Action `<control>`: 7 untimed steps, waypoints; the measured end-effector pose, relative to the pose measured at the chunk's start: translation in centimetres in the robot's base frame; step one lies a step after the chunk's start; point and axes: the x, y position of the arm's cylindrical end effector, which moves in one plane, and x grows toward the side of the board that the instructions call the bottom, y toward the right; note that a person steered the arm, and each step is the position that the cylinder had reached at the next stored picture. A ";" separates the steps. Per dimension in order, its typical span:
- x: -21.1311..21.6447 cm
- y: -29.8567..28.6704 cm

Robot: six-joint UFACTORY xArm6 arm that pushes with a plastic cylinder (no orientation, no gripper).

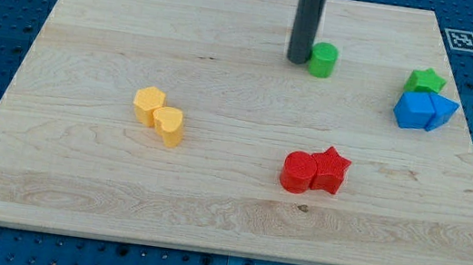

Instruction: Slide the green circle towards the green star

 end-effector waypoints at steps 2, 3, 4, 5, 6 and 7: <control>0.0 4.6; 0.0 6.6; 0.0 7.0; 0.1 4.8; 3.4 0.9; 7.6 -4.0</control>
